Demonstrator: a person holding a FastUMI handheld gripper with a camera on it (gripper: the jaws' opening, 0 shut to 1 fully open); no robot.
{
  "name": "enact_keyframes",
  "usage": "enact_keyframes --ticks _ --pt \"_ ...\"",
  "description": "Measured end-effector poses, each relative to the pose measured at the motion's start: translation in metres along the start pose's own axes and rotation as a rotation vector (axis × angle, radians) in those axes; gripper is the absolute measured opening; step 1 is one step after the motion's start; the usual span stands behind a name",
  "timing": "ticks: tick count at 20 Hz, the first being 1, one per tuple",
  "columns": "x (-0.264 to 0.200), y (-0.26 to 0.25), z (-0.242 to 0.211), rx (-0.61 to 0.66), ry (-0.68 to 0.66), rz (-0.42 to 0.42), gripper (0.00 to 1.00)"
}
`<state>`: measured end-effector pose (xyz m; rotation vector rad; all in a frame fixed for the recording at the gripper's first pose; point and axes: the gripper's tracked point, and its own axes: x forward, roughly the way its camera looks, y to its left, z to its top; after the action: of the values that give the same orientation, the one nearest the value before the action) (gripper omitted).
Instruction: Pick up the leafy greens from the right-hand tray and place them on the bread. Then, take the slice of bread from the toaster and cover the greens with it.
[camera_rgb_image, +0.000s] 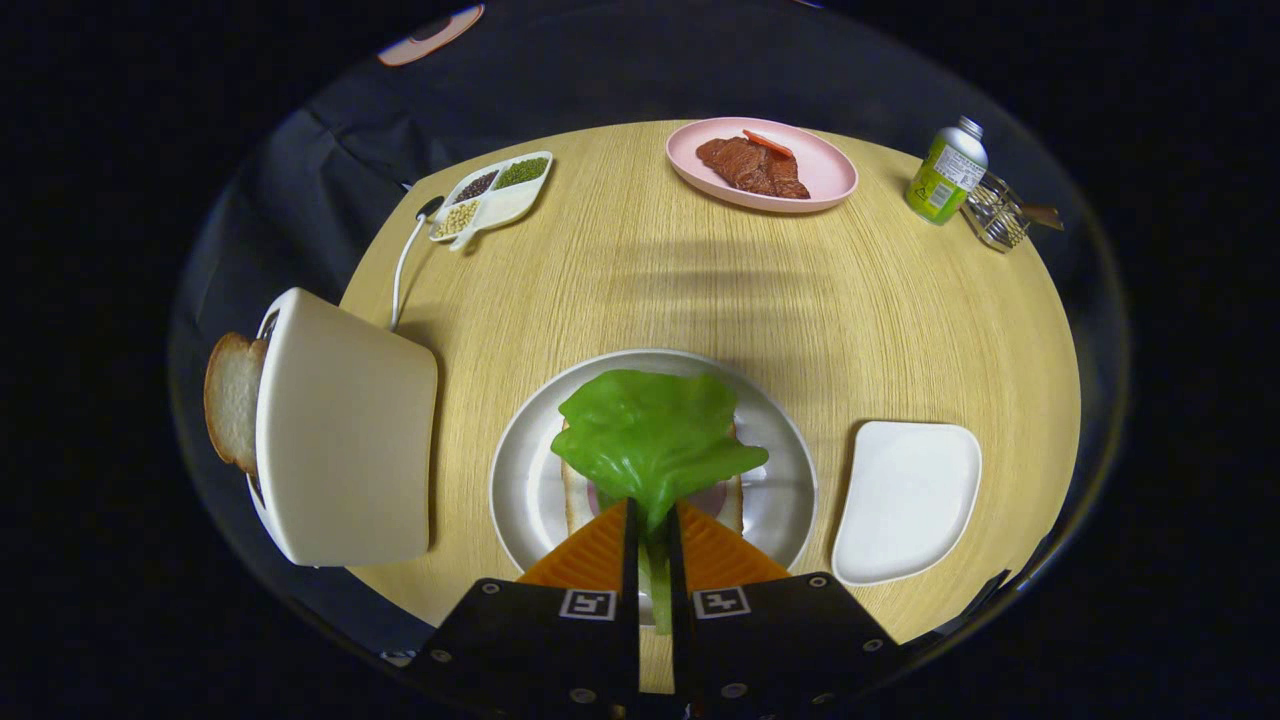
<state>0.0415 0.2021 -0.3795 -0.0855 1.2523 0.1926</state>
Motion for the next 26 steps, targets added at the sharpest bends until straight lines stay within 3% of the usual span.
enact_keyframes --ticks 4,5,6,9,10,17,26 --pt "0.007 -0.001 -0.003 -0.011 0.015 -0.018 0.45" --pt "0.007 -0.003 -0.002 -0.017 0.014 -0.027 0.59" --pt "0.007 -0.005 -0.001 -0.017 0.012 -0.040 0.64" --pt "-0.003 -0.007 0.003 -0.009 -0.005 -0.064 0.94" --pt "-0.009 -0.006 0.005 -0.005 -0.013 -0.068 0.97" --pt "-0.067 0.028 0.026 0.001 -0.070 -0.084 0.99" --pt "-0.137 0.140 0.070 -0.034 -0.149 0.000 0.98"
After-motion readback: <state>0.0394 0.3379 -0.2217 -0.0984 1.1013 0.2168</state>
